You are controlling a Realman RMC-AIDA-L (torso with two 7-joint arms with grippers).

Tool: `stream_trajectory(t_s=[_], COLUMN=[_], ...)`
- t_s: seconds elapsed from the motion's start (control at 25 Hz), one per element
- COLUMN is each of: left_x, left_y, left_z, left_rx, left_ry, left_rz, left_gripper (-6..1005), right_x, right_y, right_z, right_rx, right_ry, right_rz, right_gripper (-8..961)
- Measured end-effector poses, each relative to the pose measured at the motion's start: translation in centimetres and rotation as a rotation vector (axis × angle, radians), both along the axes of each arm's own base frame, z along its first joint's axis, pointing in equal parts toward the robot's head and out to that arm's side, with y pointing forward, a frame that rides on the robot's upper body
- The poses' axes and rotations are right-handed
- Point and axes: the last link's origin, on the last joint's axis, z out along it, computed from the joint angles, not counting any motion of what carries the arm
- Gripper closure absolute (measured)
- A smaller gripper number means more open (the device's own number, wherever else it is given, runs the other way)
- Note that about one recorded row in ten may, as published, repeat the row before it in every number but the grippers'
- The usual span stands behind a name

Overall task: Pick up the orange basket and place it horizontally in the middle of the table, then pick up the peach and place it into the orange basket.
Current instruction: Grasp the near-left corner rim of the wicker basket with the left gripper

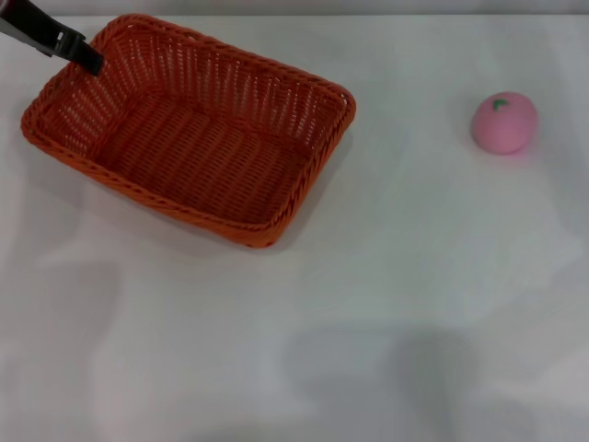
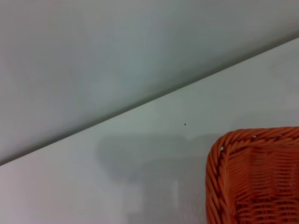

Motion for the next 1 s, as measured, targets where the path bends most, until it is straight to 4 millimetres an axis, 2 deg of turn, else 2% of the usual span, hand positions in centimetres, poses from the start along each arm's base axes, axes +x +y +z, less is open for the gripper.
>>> stream_trajectory(t_s=[0.32, 0.68, 1.0], left_x=[-0.3, -1.5, -2.1], left_y=[-0.4, -1.3, -1.9], left_z=[-1.2, -2.4, -2.9], left_rx=[-0.012, -0.024, -0.034], left_ry=[-0.009, -0.021, -0.025], left_rz=[-0.005, 0.018, 0.037], left_gripper=[323, 320, 374], right_x=[0.2, 0.2, 0.1], right_y=[-0.2, -0.2, -0.2], right_z=[0.1, 0.2, 0.2], right_rx=[0.005, 0.006, 0.007], right_ry=[0.003, 0.001, 0.0], right_rz=[-0.005, -0.005, 0.001], right_gripper=[97, 97, 96])
